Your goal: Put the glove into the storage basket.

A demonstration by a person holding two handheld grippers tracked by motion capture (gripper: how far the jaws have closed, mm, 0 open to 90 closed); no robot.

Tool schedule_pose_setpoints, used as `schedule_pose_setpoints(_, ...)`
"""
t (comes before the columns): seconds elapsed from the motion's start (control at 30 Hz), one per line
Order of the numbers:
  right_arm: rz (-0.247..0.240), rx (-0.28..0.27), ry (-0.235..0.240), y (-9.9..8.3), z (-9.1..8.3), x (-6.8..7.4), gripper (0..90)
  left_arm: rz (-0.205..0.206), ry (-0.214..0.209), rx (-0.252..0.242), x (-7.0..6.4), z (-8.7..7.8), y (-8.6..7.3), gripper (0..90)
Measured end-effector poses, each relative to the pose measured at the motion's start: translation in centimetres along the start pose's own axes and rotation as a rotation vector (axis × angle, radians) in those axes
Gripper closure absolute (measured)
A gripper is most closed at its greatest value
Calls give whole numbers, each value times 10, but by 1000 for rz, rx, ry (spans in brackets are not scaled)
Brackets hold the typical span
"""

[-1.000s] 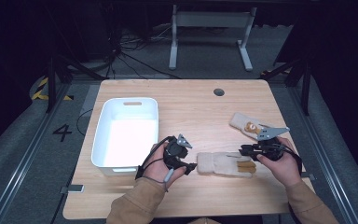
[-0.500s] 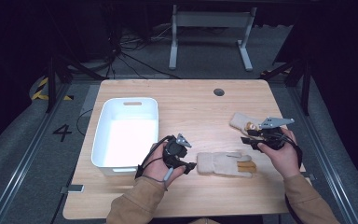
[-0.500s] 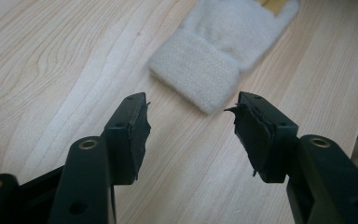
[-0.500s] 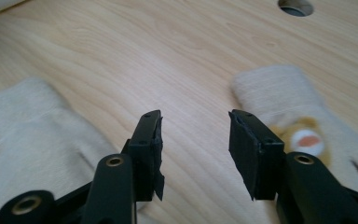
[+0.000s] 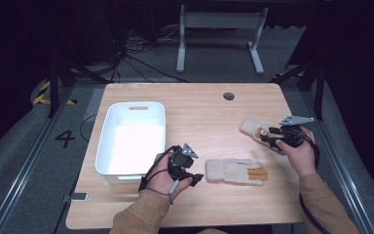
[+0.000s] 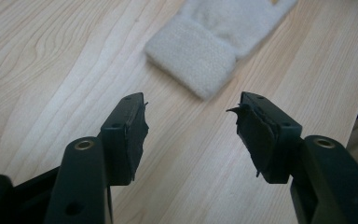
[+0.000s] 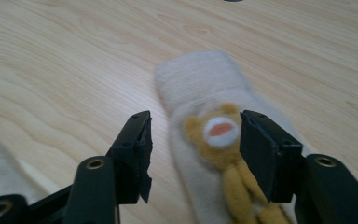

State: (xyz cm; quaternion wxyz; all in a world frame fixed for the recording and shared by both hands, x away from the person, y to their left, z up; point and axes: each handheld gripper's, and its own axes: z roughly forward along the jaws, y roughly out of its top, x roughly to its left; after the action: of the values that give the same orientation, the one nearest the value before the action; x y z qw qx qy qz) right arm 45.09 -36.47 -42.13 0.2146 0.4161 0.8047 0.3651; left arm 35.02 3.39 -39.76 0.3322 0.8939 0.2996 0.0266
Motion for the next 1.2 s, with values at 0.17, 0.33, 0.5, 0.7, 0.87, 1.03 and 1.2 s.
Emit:
schedule_pose_setpoints(0.17, 13, 25, 7, -3, 13, -9, 406, -17, 5, 5, 0, -2, -7, 426)
schedule_pose_setpoints(0.33, 16, 47, -5, -5, 24, -14, 383, -28, 13, 11, 1, -4, -12, 420)
schedule_pose_setpoints(0.5, 17, 74, -7, -9, 33, -19, 375, -36, 18, 12, 2, -5, -15, 418)
schedule_pose_setpoints(0.7, 22, 74, 8, -15, 38, -24, 392, -36, 20, 15, 2, -5, -16, 416)
schedule_pose_setpoints(0.87, 15, 77, 27, -15, 35, -24, 576, -36, 21, 18, 2, -3, -15, 416)
schedule_pose_setpoints(1.03, 9, 93, 18, -14, 32, -21, 636, -34, 18, 19, 2, -3, -15, 416)
schedule_pose_setpoints(1.2, -9, 86, 16, -12, 27, -20, 652, -34, 18, 20, 2, -4, -15, 416)
